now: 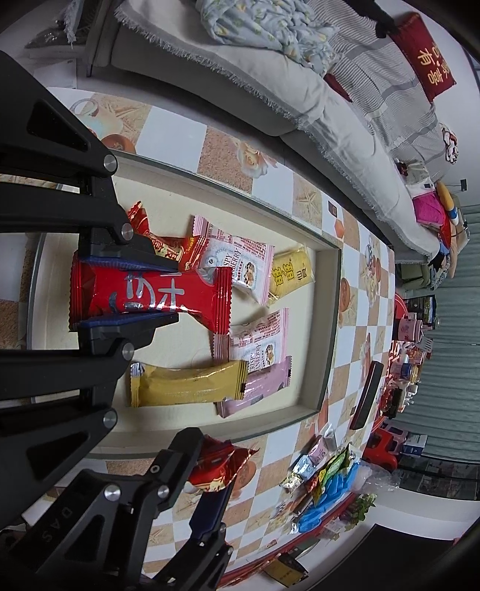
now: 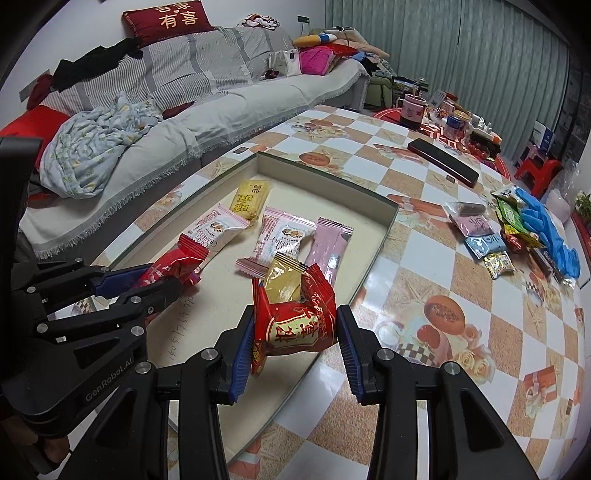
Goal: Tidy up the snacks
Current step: 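Carry the red packet and red candy over the grey box lid, then lower both red snacks into the box lid and open both grippers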
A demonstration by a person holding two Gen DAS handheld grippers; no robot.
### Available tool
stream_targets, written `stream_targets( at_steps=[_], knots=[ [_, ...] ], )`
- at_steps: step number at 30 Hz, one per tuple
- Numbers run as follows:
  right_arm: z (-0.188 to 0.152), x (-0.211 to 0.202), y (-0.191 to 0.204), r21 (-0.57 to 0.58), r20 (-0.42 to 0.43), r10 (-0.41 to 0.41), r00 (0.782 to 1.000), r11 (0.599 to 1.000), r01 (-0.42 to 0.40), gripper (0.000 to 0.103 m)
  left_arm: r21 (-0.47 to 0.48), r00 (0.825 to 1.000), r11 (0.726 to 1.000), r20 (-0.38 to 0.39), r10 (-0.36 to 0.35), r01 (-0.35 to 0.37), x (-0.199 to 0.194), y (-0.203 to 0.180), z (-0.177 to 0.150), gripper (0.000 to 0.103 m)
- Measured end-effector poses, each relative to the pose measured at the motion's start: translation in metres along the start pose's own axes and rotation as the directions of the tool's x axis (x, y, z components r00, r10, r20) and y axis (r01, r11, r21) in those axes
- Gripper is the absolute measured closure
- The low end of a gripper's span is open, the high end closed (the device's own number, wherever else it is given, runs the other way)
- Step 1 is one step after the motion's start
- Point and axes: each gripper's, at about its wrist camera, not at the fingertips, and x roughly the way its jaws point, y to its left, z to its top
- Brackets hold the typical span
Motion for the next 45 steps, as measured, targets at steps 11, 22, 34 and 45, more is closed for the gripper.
stream_targets(
  at_steps=[11, 22, 34, 45],
  knots=[
    [0.013, 0.014, 0.002, -0.005, -0.015, 0.002, 1.0, 1.0, -0.002, 0.059, 0.008, 1.0, 1.0, -0.01, 0.02, -0.02, 0.013, 0.008, 0.011, 0.081],
    [0.023, 0.021, -0.002, -0.002, -0.018, -0.003, 1.0, 1.0, 0.003, 0.059, 0.008, 1.0, 1.0, -0.022, 0.018, -0.018, 0.023, 0.01, 0.018, 0.081],
    [0.035, 0.032, -0.008, 0.014, -0.027, 0.003, 1.0, 1.0, -0.002, 0.059, 0.01, 0.999, 1.0, -0.023, 0.03, -0.03, 0.029, 0.015, 0.032, 0.081],
    [0.045, 0.04, -0.012, 0.018, -0.048, 0.012, 0.999, 1.0, -0.011, 0.059, 0.004, 0.999, 1.0, -0.049, 0.018, -0.018, 0.037, 0.018, 0.041, 0.081]
  ],
)
